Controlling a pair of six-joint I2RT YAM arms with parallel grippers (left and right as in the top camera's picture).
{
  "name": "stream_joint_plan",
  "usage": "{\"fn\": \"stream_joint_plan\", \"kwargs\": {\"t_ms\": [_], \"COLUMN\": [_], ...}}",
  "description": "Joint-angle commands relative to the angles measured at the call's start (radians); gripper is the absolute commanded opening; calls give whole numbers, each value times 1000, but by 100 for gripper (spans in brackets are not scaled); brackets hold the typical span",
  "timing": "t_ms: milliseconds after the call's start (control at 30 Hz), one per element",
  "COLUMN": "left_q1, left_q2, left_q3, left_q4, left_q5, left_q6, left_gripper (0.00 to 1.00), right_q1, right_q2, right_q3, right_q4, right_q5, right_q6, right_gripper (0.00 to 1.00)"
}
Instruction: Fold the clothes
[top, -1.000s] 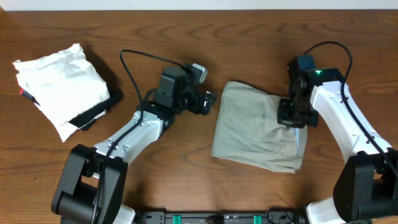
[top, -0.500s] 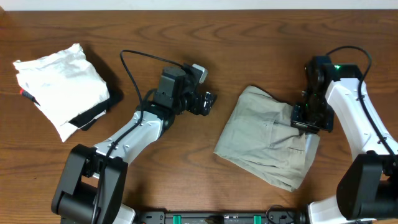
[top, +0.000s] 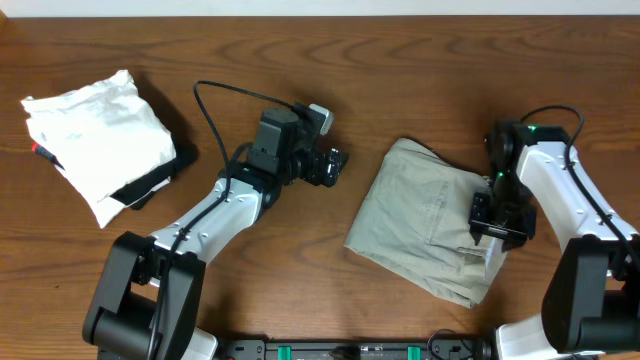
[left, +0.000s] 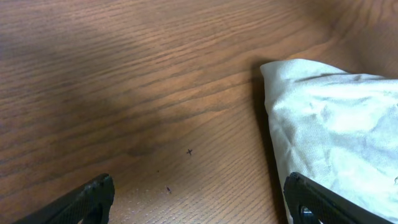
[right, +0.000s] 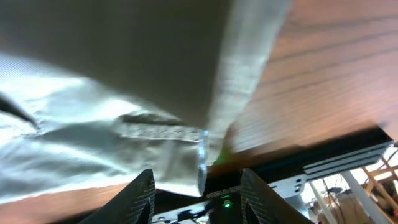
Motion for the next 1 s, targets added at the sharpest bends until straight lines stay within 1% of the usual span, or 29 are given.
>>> {"fn": "stream_joint_plan", "kwargs": {"t_ms": [0, 133, 233, 300, 367, 433, 533, 633, 800, 967], "left_q1": [3, 3, 3, 3, 3, 3, 3, 3, 3, 3], "left_q2": [-6, -6, -6, -6, -6, -6, -6, -6, -6, -6], "left_q3": [8, 8, 8, 8, 8, 8, 8, 8, 8, 8], "left_q4": [-2, -2, -2, -2, -2, -1, -2, -2, -2, -6], "left_q5": [2, 2, 2, 2, 2, 2, 3, 3, 2, 3], "left_q6": [2, 2, 2, 2, 2, 2, 2, 2, 2, 2], "left_gripper": [89, 89, 89, 89, 89, 89, 89, 89, 89, 89], "right_q1": [-26, -24, -24, -24, -25, -25, -24, -25, -27, -46], "right_q2": [-16, -63, -120, -158, -198, -222, -211, -164, -24, 117], "right_q3": [7, 45, 116, 160, 194, 200, 196, 186, 185, 172], "right_q4": [-2, -17, -42, -38, 8, 103, 246, 331, 377, 350], "right_q5": [1, -125, -325, -444, -564, -615, -578, -559, -557, -551], "right_q6": [-11, -154, -342, -425, -491, -473, -379, -315, -293, -286], "right_gripper": [43, 47, 47, 46, 47, 47, 47, 47, 48, 50]}}
